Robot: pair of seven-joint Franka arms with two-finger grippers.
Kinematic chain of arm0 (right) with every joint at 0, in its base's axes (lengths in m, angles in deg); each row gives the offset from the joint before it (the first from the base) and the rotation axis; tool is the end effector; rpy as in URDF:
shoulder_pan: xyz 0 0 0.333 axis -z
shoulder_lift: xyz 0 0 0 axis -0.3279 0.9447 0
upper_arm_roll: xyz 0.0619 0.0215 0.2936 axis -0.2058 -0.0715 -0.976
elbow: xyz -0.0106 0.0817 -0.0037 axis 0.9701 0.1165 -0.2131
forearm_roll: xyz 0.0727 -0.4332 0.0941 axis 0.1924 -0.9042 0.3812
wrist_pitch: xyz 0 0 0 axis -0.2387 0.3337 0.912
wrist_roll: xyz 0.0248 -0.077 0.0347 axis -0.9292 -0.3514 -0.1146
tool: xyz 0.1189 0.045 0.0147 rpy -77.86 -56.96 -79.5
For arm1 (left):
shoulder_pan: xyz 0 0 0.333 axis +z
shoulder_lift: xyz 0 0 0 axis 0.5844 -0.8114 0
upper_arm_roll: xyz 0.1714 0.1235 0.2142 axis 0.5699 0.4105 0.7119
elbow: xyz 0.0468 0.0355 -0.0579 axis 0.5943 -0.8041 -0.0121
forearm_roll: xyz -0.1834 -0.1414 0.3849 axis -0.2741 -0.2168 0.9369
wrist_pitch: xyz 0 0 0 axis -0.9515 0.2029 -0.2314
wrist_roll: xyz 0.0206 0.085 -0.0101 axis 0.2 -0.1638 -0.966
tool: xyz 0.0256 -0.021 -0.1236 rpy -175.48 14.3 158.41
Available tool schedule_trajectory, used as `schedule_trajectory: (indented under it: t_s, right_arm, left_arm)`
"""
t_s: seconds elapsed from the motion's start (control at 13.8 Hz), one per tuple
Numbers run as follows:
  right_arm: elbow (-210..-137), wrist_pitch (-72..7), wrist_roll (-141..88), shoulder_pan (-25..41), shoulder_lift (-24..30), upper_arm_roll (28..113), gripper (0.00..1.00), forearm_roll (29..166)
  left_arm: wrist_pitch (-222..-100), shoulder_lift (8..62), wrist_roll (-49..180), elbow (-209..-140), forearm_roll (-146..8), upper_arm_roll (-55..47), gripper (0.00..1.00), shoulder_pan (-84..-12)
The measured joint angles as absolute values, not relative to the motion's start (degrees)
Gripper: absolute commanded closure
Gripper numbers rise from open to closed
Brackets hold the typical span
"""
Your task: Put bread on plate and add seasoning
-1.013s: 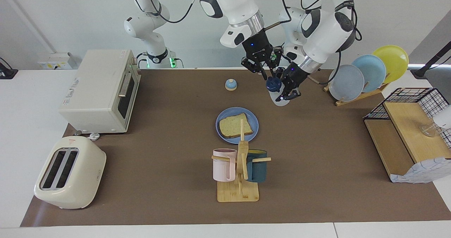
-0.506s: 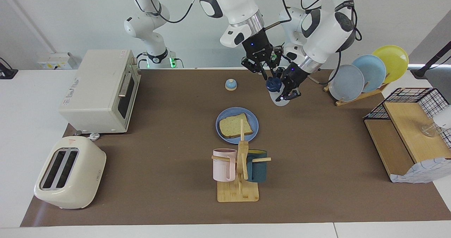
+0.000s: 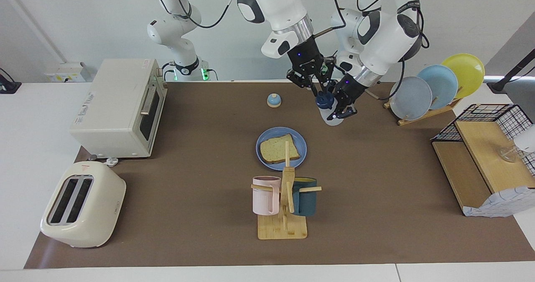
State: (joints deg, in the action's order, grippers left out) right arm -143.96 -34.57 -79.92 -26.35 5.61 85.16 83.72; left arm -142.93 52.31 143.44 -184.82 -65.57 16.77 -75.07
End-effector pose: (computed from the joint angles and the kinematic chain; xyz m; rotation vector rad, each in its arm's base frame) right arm 0.5691 0.4933 0.5854 -2.6271 0.2561 -0.2465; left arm 0.5407 -0.2369 0.4408 2.2351 -1.6930 0.3731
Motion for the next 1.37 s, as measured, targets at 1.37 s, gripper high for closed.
schedule_trajectory:
  t_s: [1.37]
  right_arm:
    - [-143.7, -34.9, -82.2, -24.0, 5.3, 85.4, 1.00, 87.9]
  left_arm:
    - [-143.4, 52.4, 142.6, -184.9, -65.7, 16.8, 1.00, -75.1]
